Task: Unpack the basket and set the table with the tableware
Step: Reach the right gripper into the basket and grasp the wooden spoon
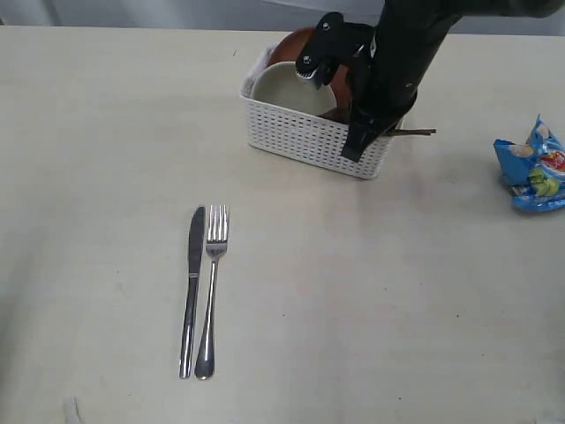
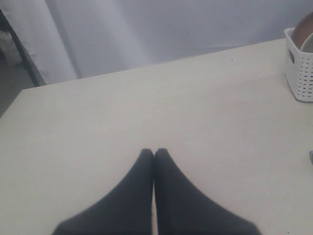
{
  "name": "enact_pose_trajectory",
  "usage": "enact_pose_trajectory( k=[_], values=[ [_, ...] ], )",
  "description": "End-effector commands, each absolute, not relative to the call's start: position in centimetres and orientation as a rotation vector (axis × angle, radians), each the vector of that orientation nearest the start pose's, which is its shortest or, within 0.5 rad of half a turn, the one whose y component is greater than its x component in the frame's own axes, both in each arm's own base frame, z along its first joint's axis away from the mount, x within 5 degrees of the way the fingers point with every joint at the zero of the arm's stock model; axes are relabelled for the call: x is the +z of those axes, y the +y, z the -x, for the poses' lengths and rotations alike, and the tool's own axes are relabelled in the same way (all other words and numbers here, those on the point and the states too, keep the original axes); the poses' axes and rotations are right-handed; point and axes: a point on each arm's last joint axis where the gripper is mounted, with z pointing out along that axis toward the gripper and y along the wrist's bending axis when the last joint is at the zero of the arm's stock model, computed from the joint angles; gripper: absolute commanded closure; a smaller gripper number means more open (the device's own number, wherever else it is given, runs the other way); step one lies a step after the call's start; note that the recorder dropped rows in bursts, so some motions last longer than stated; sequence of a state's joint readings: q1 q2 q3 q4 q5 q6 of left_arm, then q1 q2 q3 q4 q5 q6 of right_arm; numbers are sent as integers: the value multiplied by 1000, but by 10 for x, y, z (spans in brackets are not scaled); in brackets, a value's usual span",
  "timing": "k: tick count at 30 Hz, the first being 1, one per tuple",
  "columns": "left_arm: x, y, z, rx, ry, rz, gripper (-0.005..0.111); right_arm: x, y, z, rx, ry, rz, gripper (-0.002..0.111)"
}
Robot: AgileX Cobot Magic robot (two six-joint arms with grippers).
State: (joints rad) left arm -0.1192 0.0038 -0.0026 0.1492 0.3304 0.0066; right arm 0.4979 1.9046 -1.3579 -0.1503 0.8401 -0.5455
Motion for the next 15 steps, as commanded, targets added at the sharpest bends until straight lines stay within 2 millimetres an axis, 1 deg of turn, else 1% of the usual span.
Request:
enact_pose_trajectory(
  k=[1,6,9,15],
  values=[
    [185,-2,-54,58,1788,-210,107,213,174,-345,-192,2406,1500,109],
    [185,-2,-54,58,1788,-210,107,226,173,-346,-206,2391,1487,109],
    [185,-2,-54,58,1788,-210,107,230,173,-346,-209,2399,1488,109],
    [185,-2,-54,58,1788,-210,107,226,172,-345,-211,2429,1508,109]
  ],
)
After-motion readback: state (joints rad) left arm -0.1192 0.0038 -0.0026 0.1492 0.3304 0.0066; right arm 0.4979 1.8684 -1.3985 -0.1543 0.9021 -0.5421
